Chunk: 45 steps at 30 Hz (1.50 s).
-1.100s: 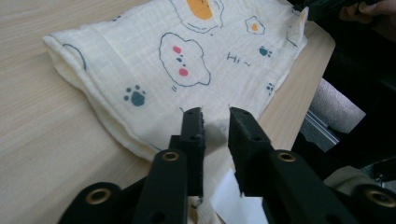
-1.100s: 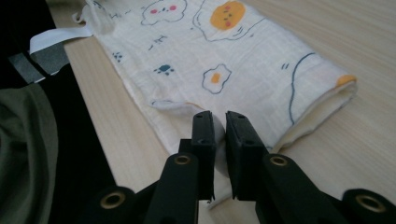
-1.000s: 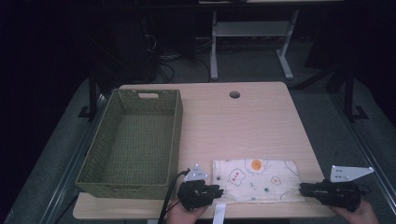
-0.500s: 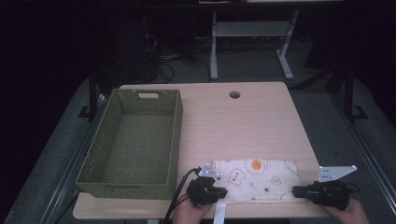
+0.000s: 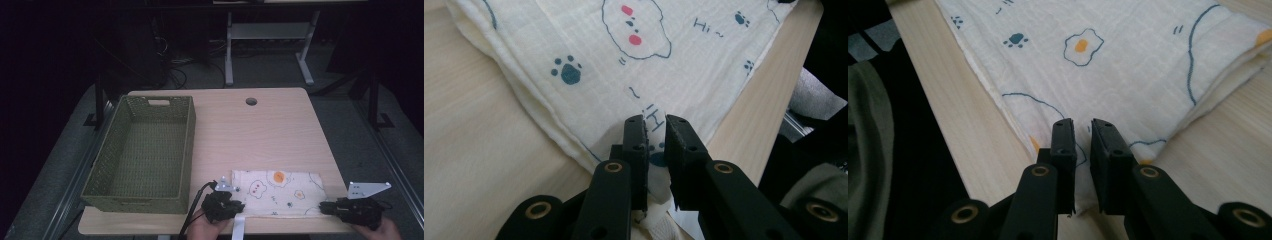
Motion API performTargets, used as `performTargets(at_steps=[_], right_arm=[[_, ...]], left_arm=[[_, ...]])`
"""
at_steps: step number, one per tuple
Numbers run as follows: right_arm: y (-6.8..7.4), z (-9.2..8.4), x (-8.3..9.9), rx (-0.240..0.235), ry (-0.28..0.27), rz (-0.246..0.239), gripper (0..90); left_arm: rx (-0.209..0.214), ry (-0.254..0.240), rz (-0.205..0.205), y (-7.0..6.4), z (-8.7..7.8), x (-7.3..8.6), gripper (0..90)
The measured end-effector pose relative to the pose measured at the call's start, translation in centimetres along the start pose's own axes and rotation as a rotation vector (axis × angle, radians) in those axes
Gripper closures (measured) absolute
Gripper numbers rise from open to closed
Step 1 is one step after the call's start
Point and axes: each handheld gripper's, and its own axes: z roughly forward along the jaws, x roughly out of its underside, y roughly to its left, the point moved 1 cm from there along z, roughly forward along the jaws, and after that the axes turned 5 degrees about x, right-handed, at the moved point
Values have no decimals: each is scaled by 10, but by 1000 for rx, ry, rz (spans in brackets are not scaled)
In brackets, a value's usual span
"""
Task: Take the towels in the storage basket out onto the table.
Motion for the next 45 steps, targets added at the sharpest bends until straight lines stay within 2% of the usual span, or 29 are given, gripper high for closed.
performTargets(at_steps=[4,5,8,10,11,12,13,14,15,16,19,20,22,25,28,30,31,32,34,37,39,41,45], right_arm=[[-3,-2,1,3,4,3,777],[-2,-1,-3,0,-3,-8,723],[-3,-1,-15,-3,-69,-10,707],[-6,1,-27,38,-87,-15,709],[-6,1,-27,38,-87,-15,709],[-10,4,-33,68,-92,-16,710],[-19,10,-43,102,-105,-2,732],[-19,10,-43,102,-105,-2,732],[-29,16,-49,144,-98,10,738],[-31,16,-50,155,-99,16,738],[-45,23,-52,187,-99,68,738],[-48,25,-50,193,-87,74,738],[-52,29,-46,200,-67,85,742],[-54,31,-40,203,-62,93,748],[-54,29,-38,203,-70,96,747],[-54,28,-37,204,-67,92,744],[-54,27,-38,199,-59,107,726],[-54,27,-39,198,-66,103,723],[-54,25,-40,196,-80,103,722],[-59,20,-48,207,-106,125,690],[-65,20,-50,202,-111,155,678],[-70,23,-50,200,-98,163,675],[-75,28,-50,186,-75,183,660]], left_arm=[[-6,6,1,-1,4,-8,752],[-18,-54,2,-3,0,-15,752],[-39,-103,13,-1,-2,-33,746],[-67,-129,25,2,0,-43,746],[-67,-129,25,2,0,-43,747],[-77,-149,19,6,4,-50,747],[-96,-162,8,13,11,-58,756],[-96,-162,8,13,11,-58,762],[-97,-173,-22,21,17,-63,766],[-109,-170,-33,26,22,-65,767],[-133,-147,-48,32,30,-66,770],[-144,-122,-42,34,31,-65,770],[-156,-106,-56,37,33,-64,763],[-206,-90,-45,40,34,-60,741],[-205,-111,-57,42,33,-57,743],[-211,-106,-60,43,32,-57,734],[-211,-134,-67,43,28,-57,712],[-211,-134,-67,43,28,-57,710],[-228,-174,-73,45,21,-59,702],[-256,-207,-115,55,15,-64,668],[-246,-215,-150,61,14,-64,639],[-230,-211,-179,66,15,-64,612],[-209,-190,-197,71,19,-63,580]])
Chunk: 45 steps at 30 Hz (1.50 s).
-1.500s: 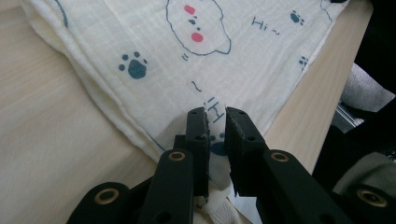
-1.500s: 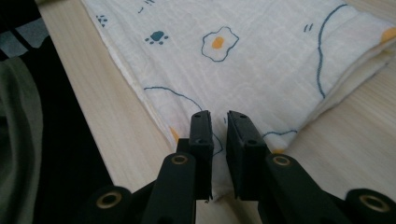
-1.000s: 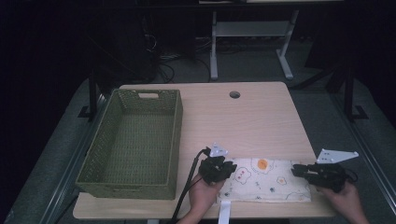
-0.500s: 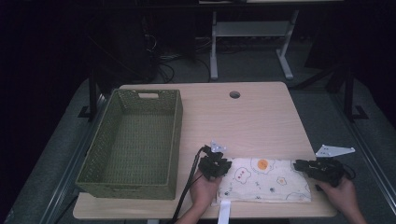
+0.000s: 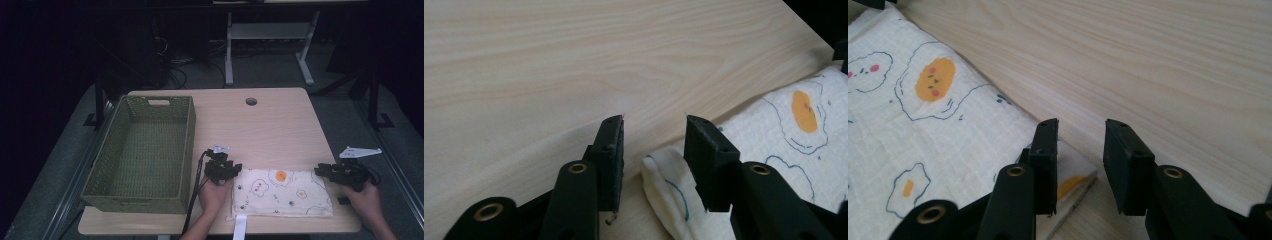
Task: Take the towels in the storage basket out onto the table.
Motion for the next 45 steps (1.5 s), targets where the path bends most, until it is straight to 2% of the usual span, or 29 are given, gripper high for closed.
performTargets(at_steps=[3,6,11,13,17,21,25,27,28,32,39,43,44,45], right_arm=[[-2,2,0,0,16,10,657],[-4,4,0,-10,27,12,657],[-3,8,0,-28,52,7,681],[-3,8,0,-44,56,11,734],[-3,7,1,-71,72,13,825],[-7,7,-1,-96,77,28,854],[-11,7,-5,-97,77,43,858],[-13,7,-8,-97,69,51,859],[-14,7,-10,-95,66,58,859],[-19,8,-19,-94,51,73,860],[-26,6,-35,-92,17,84,863],[-27,1,-42,-98,-6,87,863],[-27,-1,-43,-100,-14,82,864],[-26,-3,-44,-104,-27,83,864]], left_arm=[[0,7,-11,1,2,0,563],[1,18,0,2,5,0,571],[14,25,4,2,5,0,670],[37,41,18,2,6,1,742],[50,47,29,3,6,2,854],[47,43,32,4,6,0,875],[52,18,18,6,5,-1,879],[57,3,2,8,6,-3,879],[58,-10,-21,11,7,-5,880],[54,-36,-30,14,7,-10,880],[45,-90,-25,16,3,-24,880],[58,-116,-23,17,-2,-29,881],[62,-144,-19,16,-7,-32,881],[63,-152,-12,16,-10,-34,880]])
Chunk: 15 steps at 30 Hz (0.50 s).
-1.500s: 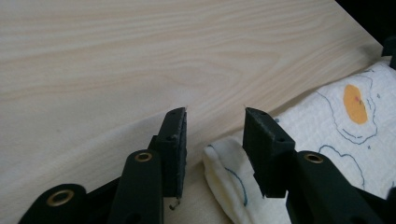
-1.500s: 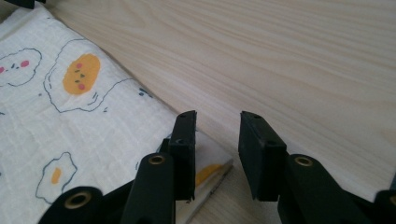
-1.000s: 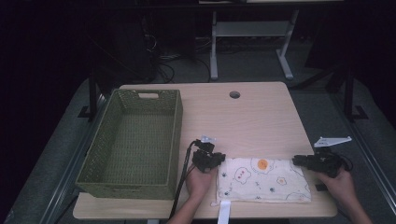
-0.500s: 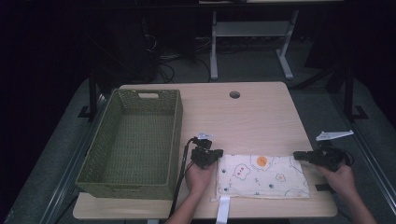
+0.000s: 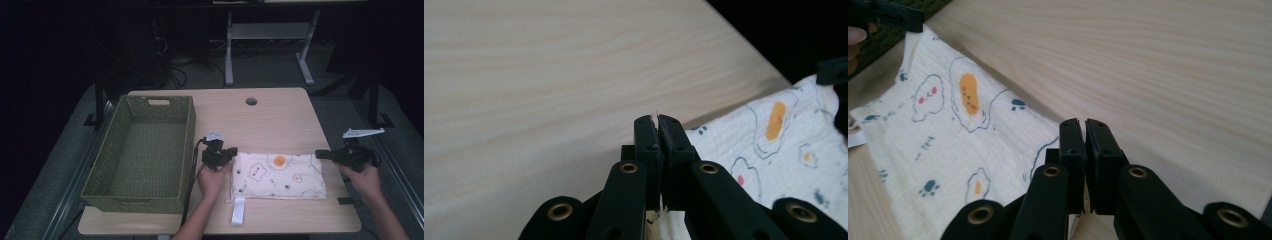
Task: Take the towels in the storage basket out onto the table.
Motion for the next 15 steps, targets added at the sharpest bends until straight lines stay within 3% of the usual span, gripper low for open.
performTargets(at_steps=[7,15], right_arm=[[13,-10,1,-8,-34,-45,862],[23,-20,17,-22,-63,-62,861]], left_arm=[[16,6,80,-8,-9,4,880],[25,10,126,-19,-18,12,879]])
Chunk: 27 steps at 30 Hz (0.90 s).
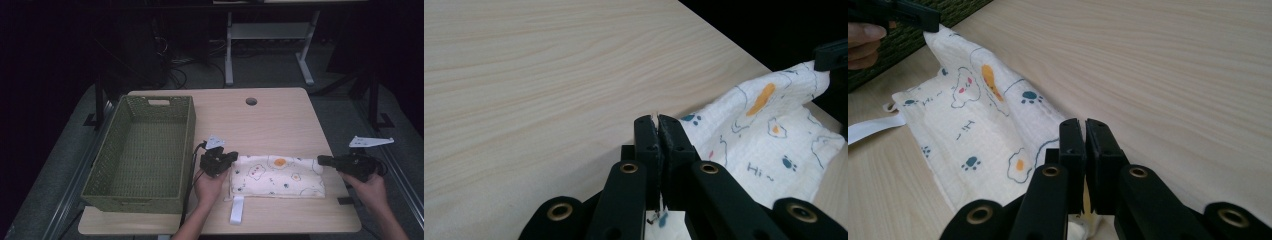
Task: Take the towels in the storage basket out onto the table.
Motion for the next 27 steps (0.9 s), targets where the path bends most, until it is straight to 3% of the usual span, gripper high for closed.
performTargets(at_steps=[5,16,27], right_arm=[[3,-1,7,-6,5,-12,861],[12,-11,21,-26,16,-26,861],[26,-16,38,-20,47,-59,860]], left_arm=[[13,17,24,-6,-4,3,879],[38,64,21,-17,-14,18,880],[39,125,63,-27,-17,34,879]])
